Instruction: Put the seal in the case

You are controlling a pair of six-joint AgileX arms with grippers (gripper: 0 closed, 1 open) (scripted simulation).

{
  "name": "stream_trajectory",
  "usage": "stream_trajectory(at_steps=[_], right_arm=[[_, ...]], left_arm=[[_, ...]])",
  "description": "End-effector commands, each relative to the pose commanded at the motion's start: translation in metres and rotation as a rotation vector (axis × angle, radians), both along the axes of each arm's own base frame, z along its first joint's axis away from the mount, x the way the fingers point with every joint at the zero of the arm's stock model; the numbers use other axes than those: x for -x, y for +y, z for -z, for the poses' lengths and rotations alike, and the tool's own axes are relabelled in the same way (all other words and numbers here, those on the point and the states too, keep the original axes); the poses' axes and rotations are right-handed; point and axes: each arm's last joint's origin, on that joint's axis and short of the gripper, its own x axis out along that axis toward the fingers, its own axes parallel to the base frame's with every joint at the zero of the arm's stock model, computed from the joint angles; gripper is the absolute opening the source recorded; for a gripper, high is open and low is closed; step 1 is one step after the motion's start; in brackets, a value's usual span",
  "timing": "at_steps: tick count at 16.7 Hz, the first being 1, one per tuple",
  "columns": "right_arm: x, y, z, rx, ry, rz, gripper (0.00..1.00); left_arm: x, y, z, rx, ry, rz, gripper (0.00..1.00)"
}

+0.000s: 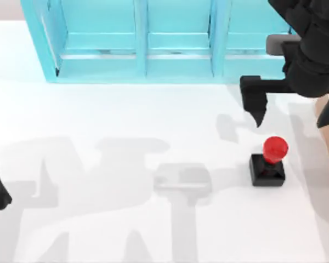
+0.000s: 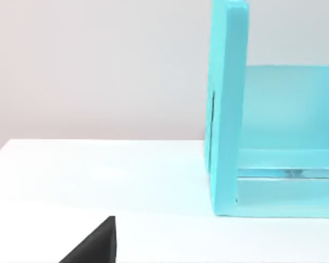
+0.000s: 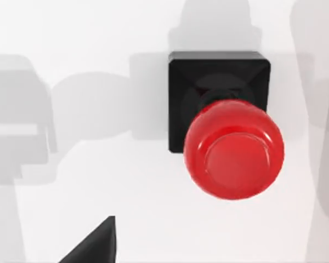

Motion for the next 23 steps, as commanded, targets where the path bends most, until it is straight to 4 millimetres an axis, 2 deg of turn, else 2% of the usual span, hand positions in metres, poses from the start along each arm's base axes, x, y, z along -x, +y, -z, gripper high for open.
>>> stream_trajectory(at_steps=[3,9,11,17,19,23], right_arm=[[-0.004,0.006,0.004,0.015,0.033,0.0,1.0],[-0.005,0.005,0.01,0.015,0.034,0.001,1.0],[-0.006,0.006,0.026,0.017,0.038,0.0,1.0],[-0.006,0.006,0.095,0.012,0.027,0.0,1.0],[-0.004,0.006,0.104,0.015,0.033,0.0,1.0],[-0.004,0.006,0.104,0.015,0.033,0.0,1.0]], left_arm=[[0.0,0.0,0.0,0.0,0.0,0.0,1.0],[0.0,0.0,0.0,0.0,0.0,0.0,1.0],[0.0,0.0,0.0,0.0,0.0,0.0,1.0],[0.0,0.0,0.0,0.0,0.0,0.0,1.0],[0.0,0.0,0.0,0.0,0.0,0.0,1.0],[0.0,0.0,0.0,0.0,0.0,0.0,1.0]])
